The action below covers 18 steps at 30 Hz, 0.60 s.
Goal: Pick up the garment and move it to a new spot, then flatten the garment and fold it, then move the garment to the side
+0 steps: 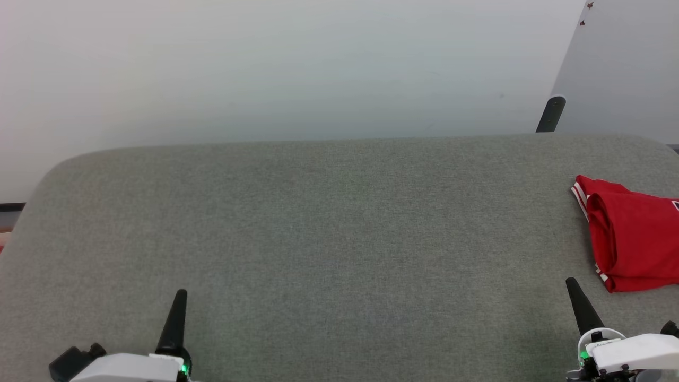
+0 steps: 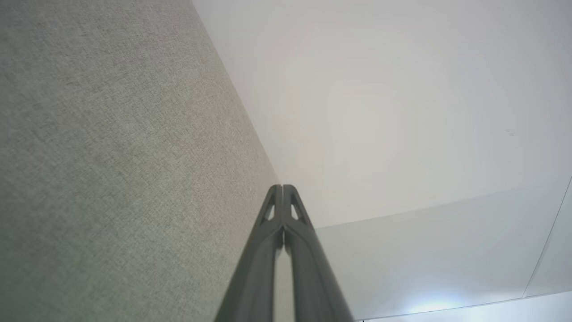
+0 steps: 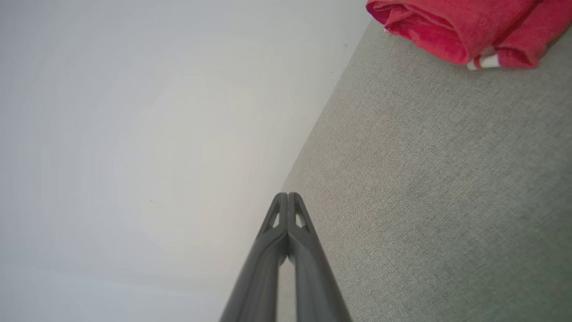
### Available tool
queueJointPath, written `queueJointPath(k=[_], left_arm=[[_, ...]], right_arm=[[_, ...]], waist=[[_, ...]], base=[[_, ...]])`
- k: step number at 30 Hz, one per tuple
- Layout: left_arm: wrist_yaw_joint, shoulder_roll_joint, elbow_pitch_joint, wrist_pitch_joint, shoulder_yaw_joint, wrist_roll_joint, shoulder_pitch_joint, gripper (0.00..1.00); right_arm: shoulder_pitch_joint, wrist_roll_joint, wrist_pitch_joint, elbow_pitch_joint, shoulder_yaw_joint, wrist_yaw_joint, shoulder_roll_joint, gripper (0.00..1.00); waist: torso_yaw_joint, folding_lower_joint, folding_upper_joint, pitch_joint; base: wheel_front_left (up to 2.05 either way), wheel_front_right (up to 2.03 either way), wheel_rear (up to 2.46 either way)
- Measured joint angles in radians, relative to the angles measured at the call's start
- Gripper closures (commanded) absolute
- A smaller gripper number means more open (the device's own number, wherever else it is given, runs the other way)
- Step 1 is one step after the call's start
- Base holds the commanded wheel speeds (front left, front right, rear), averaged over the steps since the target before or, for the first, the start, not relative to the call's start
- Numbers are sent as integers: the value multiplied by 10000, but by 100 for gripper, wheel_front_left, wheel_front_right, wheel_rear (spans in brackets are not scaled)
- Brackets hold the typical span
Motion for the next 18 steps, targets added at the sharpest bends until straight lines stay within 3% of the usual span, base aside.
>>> queueJointPath(k=[18], left_arm=[[0,-134,81,389,46,-1198,-320,100]], right_arm=[[-136,1277,265,-128,-267,0,219,100]], waist=[[13,0,0,91]], base=[[0,0,0]])
